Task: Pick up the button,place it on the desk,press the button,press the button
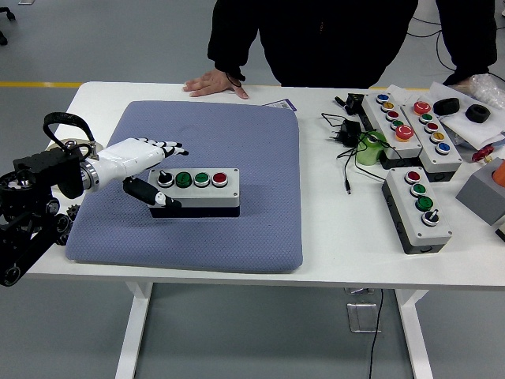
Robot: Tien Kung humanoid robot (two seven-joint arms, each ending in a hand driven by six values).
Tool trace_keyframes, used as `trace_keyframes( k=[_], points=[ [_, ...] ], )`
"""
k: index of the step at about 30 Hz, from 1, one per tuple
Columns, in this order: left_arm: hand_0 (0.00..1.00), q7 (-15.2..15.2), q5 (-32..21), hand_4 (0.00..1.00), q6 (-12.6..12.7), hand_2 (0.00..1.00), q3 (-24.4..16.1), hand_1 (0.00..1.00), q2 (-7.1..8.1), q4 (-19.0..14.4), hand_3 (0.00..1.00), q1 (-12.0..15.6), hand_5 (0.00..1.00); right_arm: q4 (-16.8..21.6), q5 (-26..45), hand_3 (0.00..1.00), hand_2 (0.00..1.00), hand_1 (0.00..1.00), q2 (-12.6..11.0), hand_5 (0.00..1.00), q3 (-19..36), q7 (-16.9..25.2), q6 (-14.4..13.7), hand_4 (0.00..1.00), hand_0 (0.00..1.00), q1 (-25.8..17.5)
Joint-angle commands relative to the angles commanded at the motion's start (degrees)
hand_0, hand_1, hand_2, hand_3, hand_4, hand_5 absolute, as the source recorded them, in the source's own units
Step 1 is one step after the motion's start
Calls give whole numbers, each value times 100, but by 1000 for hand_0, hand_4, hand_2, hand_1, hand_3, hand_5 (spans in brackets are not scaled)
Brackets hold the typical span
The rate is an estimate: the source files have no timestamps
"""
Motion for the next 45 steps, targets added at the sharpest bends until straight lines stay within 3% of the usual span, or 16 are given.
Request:
trace_keyframes(
  k=[1, 6, 7, 12, 13, 18, 19, 24, 25, 30, 31, 36, 37, 45],
  points=[
    [903, 34, 10, 934, 37, 998, -122, 943, -7, -135, 970, 60, 219, 0, 4, 581, 712, 700, 1, 131, 0, 0, -1, 181, 746, -2],
    [903, 342, 318, 934, 381, 998, -576, 943, -29, -956, 970, 311, 219, 0, -7, 581, 712, 700, 2, 131, 14, -1, -2, 181, 746, -14],
    [591, 421, 343, 553, 446, 869, -602, 729, -28, -1110, 911, 336, 2, 0, -13, 581, 712, 700, 2, 131, 17, -2, -1, 181, 746, -15],
    [591, 906, 214, 553, 632, 869, -642, 729, -9, -1892, 911, 490, 2, 0, -25, 581, 712, 700, 0, 131, 21, -6, 1, 181, 746, -37],
    [532, 985, 148, 131, 635, 724, -616, 618, 5, -2031, 846, 519, 2, 0, -33, 581, 712, 700, 0, 130, 25, -7, 1, 181, 745, -41],
    [532, 1131, -266, 131, 554, 724, -498, 618, 27, -2423, 846, 620, 2, 0, -33, 581, 712, 700, 0, 130, 27, -10, 0, 181, 745, -66],
    [454, 1142, -399, 2, 547, 632, -457, 574, 22, -2466, 802, 629, 2, 0, -36, 581, 712, 700, 0, 131, 30, -10, -1, 181, 745, -73],
    [454, 1212, -799, 2, 518, 632, -295, 574, -21, -2523, 802, 649, 2, 0, -36, 581, 712, 700, -4, 131, 26, -9, -2, 181, 745, -91],
    [306, 1229, -792, 2, 504, 373, -250, 352, -31, -2519, 755, 651, 2, 0, -37, 581, 711, 700, -4, 131, 25, -10, -2, 181, 746, -93],
    [306, 1246, -690, 2, 270, 373, -118, 352, -59, -2510, 755, 671, 2, 0, -2, 581, 711, 700, -5, 131, -2, -2, -3, 181, 746, -93],
    [296, 1232, -656, 172, 65, 296, -90, 273, -69, -2501, 743, 665, 2, 0, 10, 581, 712, 699, -5, 131, -9, 1, -2, 181, 746, -86],
    [296, 1180, -705, 172, -314, 296, 10, 273, -70, -2480, 743, 658, 2, 0, 32, 581, 712, 699, -7, 131, -19, 7, -1, 181, 746, -67],
    [327, 1177, -715, 346, -331, 296, 28, 278, -69, -2476, 748, 656, 2, 0, 31, 581, 712, 700, -6, 130, -17, 8, -1, 181, 745, -63],
    [301, 1208, -680, 302, -382, 263, 82, 249, -45, -2448, 750, 615, 2, 0, 49, 581, 712, 700, -7, 131, -21, 10, 1, 181, 747, -44]
  ],
)
